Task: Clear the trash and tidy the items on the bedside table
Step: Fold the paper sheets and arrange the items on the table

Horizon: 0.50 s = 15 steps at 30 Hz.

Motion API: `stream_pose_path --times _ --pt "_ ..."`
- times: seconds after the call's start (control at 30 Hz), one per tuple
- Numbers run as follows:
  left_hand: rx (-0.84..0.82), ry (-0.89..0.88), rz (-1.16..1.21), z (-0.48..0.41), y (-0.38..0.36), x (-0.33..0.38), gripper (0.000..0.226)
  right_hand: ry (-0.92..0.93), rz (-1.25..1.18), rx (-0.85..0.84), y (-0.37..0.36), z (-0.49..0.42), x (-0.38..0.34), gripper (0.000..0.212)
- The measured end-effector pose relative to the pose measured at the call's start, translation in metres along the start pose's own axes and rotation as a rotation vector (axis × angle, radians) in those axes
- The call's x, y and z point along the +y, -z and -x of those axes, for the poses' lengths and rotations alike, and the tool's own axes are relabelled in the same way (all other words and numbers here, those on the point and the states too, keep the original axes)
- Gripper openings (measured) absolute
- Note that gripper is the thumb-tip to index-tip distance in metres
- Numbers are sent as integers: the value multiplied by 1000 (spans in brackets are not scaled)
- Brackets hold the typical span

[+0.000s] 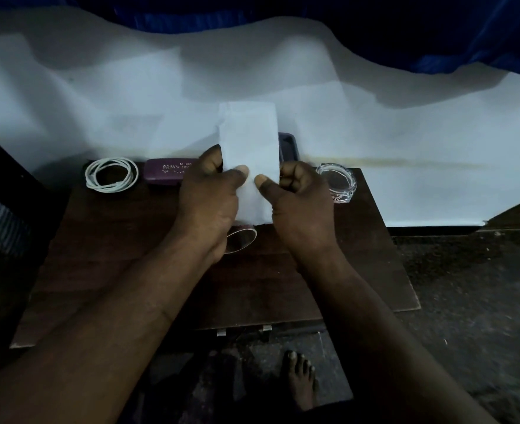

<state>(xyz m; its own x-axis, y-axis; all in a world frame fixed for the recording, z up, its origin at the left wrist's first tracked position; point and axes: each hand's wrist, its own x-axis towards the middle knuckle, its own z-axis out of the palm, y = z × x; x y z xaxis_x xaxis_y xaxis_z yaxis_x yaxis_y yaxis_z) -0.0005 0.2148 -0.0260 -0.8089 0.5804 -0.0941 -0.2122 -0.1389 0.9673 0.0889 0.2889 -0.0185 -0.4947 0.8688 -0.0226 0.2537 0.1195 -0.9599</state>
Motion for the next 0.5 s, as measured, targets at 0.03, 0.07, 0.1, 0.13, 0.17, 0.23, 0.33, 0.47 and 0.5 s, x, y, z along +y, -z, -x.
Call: stream_pose_path --times 0.03,0.07,0.1,0.13,0.17,0.23,0.33,0.47,0.5 --pt "4 -17 -9 -1 1 0 37 1 11 -20 0 -1 0 18" --pt "6 -33 -13 -3 2 1 36 2 28 -43 0 -1 0 18" --pt "5 -47 -12 -5 4 2 34 10 48 -62 0 -2 0 17" --pt "3 -55 -8 -8 6 2 31 26 66 -68 -1 -3 -1 16" --pt "1 -54 -5 -11 8 2 29 47 75 -61 -2 -3 -1 14" --pt "-1 -36 -12 -16 11 1 25 82 77 -23 -4 -7 0 13" --pt "-8 -36 -107 -22 15 -1 24 122 108 54 -3 -16 2 11" --pt "2 -170 -258 -33 15 1 27 166 93 137 -5 -32 6 14" --pt "17 -198 -288 -36 14 2 27 177 90 157 -6 -35 6 15"
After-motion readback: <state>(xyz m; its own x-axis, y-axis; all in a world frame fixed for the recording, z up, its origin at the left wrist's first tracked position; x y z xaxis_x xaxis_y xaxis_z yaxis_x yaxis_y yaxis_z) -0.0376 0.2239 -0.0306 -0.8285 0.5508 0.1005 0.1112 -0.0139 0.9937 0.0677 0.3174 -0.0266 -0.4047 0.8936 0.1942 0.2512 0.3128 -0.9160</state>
